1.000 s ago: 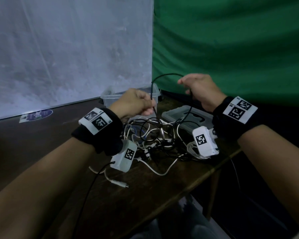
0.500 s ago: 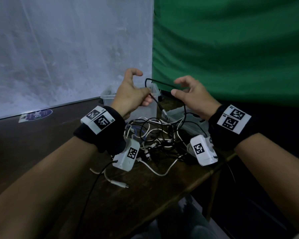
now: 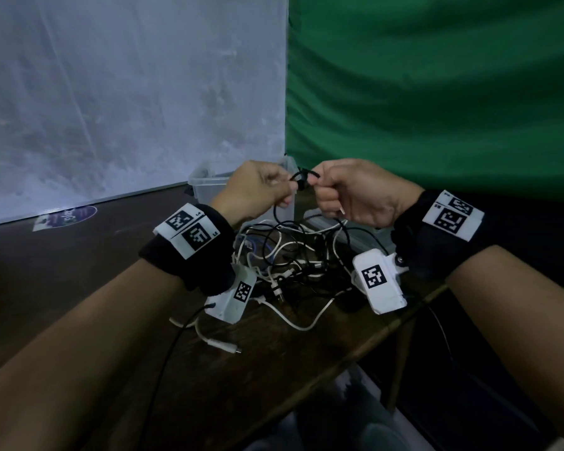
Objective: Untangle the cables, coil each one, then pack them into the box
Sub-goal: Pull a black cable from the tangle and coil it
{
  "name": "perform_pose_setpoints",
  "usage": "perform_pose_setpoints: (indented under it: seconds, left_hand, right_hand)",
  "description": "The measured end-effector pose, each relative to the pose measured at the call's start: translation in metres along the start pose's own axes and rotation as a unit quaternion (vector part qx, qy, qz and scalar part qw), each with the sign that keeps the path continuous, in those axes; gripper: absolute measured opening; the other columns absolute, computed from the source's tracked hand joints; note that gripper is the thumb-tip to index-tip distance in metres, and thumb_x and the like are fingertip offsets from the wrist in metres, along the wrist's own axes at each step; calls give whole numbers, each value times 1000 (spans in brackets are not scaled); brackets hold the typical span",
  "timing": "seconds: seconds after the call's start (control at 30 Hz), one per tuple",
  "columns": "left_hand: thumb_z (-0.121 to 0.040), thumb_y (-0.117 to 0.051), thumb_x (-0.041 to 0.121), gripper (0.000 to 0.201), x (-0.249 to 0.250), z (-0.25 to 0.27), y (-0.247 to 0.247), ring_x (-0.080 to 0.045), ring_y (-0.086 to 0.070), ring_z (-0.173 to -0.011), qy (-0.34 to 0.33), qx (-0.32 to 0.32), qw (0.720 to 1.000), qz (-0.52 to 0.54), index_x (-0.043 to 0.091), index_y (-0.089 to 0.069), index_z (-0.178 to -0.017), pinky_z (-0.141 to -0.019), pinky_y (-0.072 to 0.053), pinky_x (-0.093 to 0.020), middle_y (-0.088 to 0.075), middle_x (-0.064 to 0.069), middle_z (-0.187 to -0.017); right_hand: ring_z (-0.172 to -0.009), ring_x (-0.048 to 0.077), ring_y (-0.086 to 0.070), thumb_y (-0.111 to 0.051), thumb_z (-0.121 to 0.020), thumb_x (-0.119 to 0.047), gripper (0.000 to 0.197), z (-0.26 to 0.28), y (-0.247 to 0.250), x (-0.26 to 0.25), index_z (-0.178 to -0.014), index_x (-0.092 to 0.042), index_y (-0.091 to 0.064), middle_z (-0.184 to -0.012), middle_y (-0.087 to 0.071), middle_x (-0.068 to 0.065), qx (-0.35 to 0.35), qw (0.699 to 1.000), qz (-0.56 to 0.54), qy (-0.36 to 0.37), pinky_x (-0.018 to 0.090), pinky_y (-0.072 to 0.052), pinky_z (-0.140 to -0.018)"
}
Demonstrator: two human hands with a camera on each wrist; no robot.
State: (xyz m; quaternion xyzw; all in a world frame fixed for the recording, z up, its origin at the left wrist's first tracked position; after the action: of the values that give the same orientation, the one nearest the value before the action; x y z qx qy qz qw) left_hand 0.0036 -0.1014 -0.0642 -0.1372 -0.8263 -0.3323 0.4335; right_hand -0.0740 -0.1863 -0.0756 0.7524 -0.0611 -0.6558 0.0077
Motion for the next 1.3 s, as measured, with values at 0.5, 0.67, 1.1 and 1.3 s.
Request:
perform_pose_setpoints:
  seconds: [0.5,0.67,1.1,1.3]
  left_hand:
    - [-89,-63,27,10,-20,31,-47,-6,-43,-40,86,-245,943,-209,25,-64,-79,-50,-35,-22,-58,6,-48]
    - [-99,-43,8,17,-1,20,-24,-10,-61,-47,76,-127,989,-29,13,-49,-83,-46,-50,-23,-65,-14,-80]
    - [-95,-45,0,27,-3,-1,-3,-11,-66,-60,19,-4,1000,-17,15,-51,-74,-67,-58,-27,-60,-7,-70]
    - [-97,-44,3,19,-25,31,-56,-5,-66,-60,97,-203,972,-63,10,-50,-81,-59,-55,-16,-62,-7,-77]
  right_hand:
    - [-88,0,-56,-41,-99,-5,23,3,50,-34,-89,-15,-59,-82,-57,-8,217,963,18,156,23,-43,-92]
    - [-70,4,-54,-45,-98,-13,19,-3,39,-8,-87,-11,-60,-79,-63,-4,142,934,324,58,26,-42,-74]
    - [-37,12,-29,-34,-103,-27,39,5,15,-28,-69,-13,-44,-42,-41,-2,103,990,-56,79,23,-28,-46]
    - [-84,27,-71,-33,-103,-23,35,11,37,-54,-76,-8,-50,-101,-69,23,145,949,-237,149,34,-59,-69]
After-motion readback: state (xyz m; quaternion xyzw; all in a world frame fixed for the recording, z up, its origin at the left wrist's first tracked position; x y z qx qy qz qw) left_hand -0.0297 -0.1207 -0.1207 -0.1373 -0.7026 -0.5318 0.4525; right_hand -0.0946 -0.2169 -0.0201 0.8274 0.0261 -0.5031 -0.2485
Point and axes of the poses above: each hand's wrist, its own z-axis away from the middle knuckle, its own y-axis out of the back of the hand, x = y × z, the point moved 9 cm from there along -z, towards the middle knuckle
